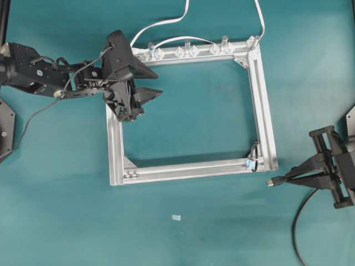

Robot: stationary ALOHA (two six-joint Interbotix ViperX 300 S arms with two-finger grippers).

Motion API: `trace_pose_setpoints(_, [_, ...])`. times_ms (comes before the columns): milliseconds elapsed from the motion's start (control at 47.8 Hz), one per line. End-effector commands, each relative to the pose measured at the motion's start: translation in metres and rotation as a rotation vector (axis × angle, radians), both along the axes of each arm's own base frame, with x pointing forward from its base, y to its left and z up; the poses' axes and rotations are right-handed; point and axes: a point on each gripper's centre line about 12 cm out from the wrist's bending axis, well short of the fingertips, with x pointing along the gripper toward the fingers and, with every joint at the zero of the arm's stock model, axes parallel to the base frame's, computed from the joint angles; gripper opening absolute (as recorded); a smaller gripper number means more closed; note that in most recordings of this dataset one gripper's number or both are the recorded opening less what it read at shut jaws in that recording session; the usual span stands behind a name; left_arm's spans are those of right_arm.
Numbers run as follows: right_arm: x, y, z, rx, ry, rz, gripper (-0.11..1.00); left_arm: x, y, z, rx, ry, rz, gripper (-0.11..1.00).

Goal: Insert the wire through the string loop located on the right side.
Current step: 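Lift the cable and carry it to the black zip-tie loop, then push the USB plug through the zip-tie loop with the right gripper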

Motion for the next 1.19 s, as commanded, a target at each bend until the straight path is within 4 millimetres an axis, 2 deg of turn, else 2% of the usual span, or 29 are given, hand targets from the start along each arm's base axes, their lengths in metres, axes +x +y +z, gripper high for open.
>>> trace_pose_setpoints(0, [0.002,-0.002,0.003,0.001,-0.02,-0.012,0.12,0.005,0.0,0.015,0.01,-0.046,-0.004,0.56])
trace_pose_setpoints(502, [0.0,-0.025,-0.004,-0.027,-0.03,-0.111,0.12,0.006,0.0,0.015,0.01,-0.05,-0.004,0.56])
trace_pose_setpoints(1171, [-0.001,-0.034,0.001,-0.015,-0.057,-0.145,0.12,0.008,-0.007,0.015,0.008,-0.05,-0.023,0.56])
